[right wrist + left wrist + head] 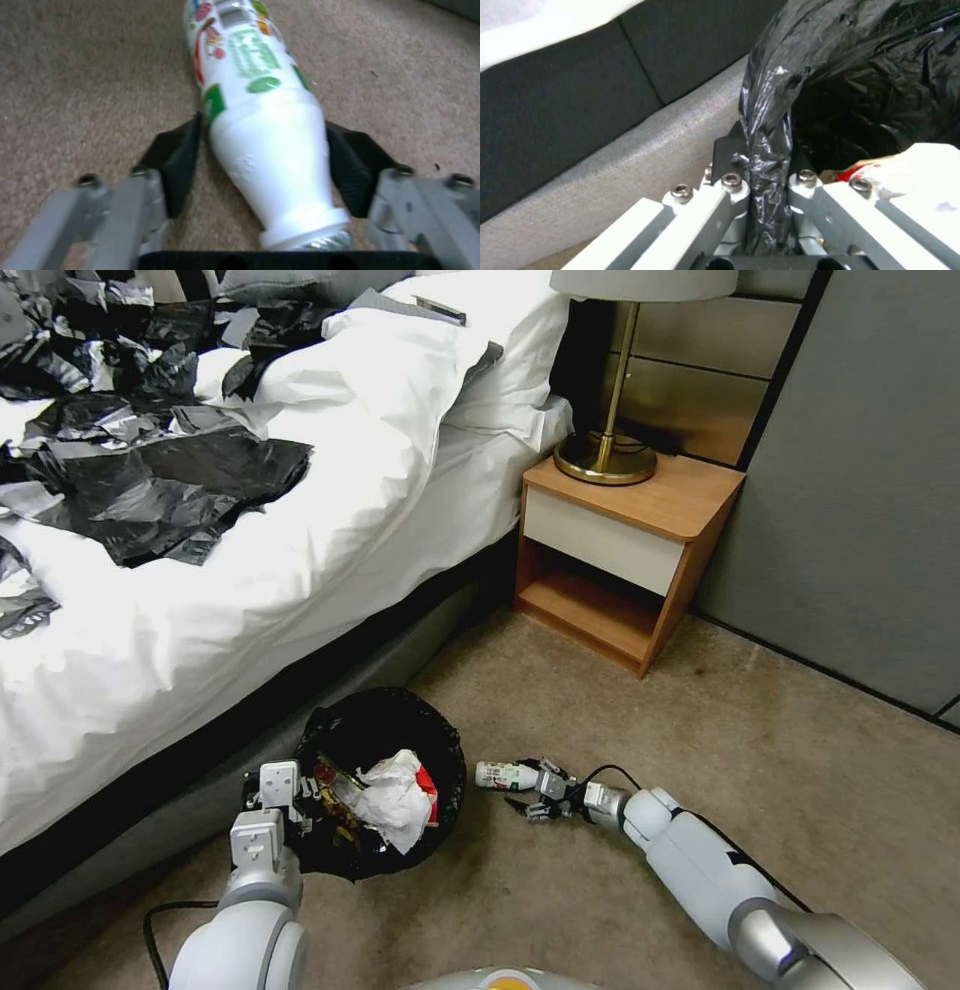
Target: Pick up the trash bin, then pick up the garbage from the floor and place it into the trash bin.
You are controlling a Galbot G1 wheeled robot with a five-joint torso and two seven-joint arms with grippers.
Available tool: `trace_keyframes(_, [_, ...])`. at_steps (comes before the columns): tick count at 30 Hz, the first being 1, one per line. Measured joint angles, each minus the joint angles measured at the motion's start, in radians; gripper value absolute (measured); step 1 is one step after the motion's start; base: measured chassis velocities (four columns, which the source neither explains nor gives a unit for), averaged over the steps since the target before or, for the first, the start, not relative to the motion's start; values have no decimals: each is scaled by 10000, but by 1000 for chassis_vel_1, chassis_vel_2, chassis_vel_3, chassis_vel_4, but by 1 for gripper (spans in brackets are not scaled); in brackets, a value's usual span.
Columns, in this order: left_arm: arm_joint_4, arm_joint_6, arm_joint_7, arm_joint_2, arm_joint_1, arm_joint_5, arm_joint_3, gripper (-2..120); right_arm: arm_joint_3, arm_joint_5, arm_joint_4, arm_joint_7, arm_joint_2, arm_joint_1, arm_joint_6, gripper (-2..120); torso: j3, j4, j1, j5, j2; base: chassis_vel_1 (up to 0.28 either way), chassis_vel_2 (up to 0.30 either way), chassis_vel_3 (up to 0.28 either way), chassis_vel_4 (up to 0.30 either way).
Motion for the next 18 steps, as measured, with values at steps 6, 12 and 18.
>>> trace_keyframes(6, [-1, 0, 0, 6, -6, 4, 12, 1, 27, 57, 129, -4, -54, -42, 0, 41, 0, 1, -1, 0, 0, 0, 0, 0, 0])
trace_keyframes(12, [-1, 0, 1, 26, -6, 5, 14, 1, 58, 96, 189, 14, -66, -34, -4, 39, 0, 1, 0, 0, 1, 0, 0, 0, 0])
trace_keyframes(18, [-2, 0, 7, 28, -34, -1, 3, 1, 108, 128, 204, 73, -51, -29, -5, 39, 0, 1, 0, 0, 0, 0, 0, 0, 0])
